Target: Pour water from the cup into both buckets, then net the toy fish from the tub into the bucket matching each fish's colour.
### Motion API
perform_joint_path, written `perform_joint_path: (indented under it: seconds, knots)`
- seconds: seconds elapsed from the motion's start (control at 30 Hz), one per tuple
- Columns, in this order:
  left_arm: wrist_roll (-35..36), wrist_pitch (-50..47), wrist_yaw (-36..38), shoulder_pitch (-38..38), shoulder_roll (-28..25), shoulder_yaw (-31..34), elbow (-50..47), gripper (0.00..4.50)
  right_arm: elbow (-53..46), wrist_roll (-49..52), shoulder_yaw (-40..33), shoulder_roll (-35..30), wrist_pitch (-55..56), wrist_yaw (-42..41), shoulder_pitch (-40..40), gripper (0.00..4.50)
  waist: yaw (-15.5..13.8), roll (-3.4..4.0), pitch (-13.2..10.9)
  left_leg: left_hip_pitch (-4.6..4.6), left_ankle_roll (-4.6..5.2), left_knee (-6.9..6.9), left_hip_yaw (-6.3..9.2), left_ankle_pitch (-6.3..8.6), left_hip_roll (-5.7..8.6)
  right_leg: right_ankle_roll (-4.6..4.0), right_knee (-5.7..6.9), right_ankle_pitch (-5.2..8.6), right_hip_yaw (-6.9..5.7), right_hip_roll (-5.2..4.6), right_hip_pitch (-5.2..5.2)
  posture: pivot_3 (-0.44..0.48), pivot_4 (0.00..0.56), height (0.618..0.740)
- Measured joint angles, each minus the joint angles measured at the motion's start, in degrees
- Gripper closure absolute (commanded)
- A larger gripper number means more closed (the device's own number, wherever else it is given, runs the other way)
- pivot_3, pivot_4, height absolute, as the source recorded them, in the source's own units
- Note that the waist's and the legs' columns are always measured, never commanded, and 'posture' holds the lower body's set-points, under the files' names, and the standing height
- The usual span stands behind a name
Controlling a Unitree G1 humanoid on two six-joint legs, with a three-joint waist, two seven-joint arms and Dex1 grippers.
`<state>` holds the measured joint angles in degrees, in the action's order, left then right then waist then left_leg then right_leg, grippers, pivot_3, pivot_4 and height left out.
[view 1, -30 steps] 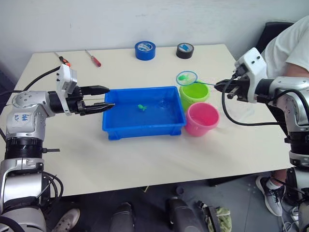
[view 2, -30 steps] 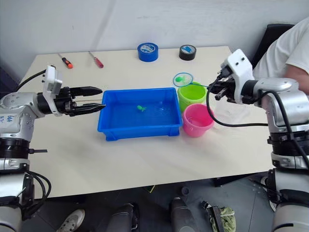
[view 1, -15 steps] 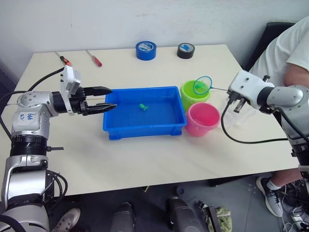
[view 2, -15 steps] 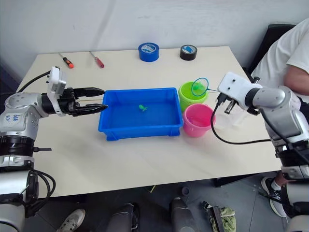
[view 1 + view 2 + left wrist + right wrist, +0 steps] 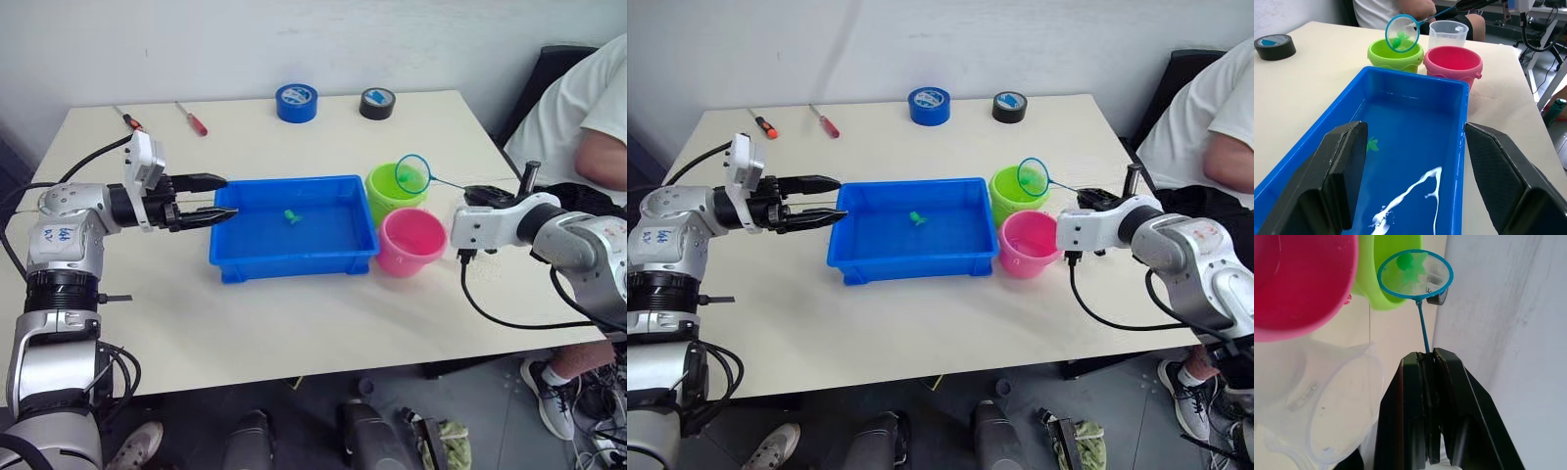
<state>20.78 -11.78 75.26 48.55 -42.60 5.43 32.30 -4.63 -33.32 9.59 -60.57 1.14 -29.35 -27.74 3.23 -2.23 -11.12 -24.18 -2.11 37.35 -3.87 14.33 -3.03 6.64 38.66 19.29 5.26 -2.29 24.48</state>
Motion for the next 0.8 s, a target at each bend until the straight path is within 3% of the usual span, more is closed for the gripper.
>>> perform_joint_path:
  seconds: [0.8]
  knots:
    - [-1.0, 1.0, 0.5, 0.7, 1.4, -0.3, 1.6, 1.04, 2.8, -20.0, 1.9, 1.9, 6.4, 9.8, -1.4, 4.50, 0.1, 0.00, 0.0, 0.02, -0.17, 0.00, 0.00, -0.15, 0.02, 0.00, 0.08, 0.00, 0.00, 0.00, 0.00, 0.000, 0.150, 0.734]
